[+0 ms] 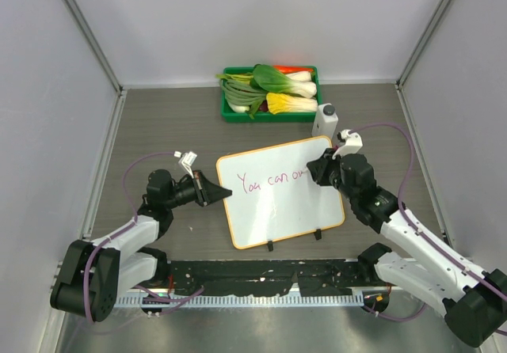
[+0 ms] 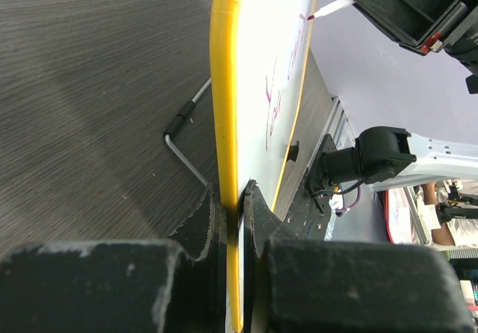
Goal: Write a sentence on the whiteboard
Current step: Write on the whiteboard at the whiteboard stand.
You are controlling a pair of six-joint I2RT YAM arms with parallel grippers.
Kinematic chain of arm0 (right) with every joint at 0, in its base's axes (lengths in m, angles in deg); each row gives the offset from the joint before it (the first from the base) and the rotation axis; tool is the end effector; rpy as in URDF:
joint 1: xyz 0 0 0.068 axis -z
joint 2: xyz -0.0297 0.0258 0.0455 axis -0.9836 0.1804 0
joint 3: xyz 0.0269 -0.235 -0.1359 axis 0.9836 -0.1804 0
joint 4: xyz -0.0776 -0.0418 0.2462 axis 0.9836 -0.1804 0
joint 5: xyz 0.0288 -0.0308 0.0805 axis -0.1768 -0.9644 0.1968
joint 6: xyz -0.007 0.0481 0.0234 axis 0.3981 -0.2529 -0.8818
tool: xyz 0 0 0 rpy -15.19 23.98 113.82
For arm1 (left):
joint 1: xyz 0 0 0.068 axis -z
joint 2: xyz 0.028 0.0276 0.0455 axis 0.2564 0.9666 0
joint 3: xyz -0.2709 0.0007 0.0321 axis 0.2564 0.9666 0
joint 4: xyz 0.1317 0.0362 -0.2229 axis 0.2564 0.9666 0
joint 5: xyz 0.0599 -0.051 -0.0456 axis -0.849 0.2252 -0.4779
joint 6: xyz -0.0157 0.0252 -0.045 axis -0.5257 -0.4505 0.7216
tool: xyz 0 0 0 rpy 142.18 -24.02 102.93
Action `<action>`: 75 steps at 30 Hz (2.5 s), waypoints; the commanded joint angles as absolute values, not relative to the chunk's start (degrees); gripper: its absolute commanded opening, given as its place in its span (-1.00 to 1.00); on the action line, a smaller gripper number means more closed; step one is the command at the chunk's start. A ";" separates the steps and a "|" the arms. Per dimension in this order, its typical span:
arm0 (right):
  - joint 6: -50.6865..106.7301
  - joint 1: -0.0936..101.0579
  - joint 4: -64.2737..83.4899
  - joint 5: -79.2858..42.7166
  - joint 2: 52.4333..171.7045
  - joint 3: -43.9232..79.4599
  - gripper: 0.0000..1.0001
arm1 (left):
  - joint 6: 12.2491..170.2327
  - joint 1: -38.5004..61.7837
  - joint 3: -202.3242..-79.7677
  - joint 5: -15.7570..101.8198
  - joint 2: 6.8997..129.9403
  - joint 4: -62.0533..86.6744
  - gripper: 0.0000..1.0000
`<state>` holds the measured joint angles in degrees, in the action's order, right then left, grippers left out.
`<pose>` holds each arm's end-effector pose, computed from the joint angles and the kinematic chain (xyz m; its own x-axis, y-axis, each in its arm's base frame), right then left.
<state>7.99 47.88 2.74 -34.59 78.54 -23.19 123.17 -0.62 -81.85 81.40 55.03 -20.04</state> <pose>0.1700 0.0987 0.2742 -0.4444 0.2502 -0.8602 -0.2231 0.8991 0.3767 0.1848 -0.0736 0.1762 -0.7629 -0.2941 -0.5758 0.4489 0.3999 -0.7991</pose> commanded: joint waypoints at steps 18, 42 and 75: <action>9.44 48.06 0.71 -42.45 79.50 -21.83 -0.97 | 117.54 -0.71 -82.24 77.22 56.12 -17.84 -1.00; 9.44 48.06 5.02 -36.21 79.33 -23.85 -0.98 | 117.63 -0.71 -82.41 77.92 57.00 -18.37 -1.00; 9.88 48.06 0.71 -41.22 77.22 -20.08 -0.97 | 117.54 -0.71 -82.32 77.92 56.82 -18.54 -1.00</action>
<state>8.90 47.86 -0.39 -38.42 77.38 -23.63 123.17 -0.68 -82.11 82.04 56.17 -20.70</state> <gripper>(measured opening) 0.197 0.072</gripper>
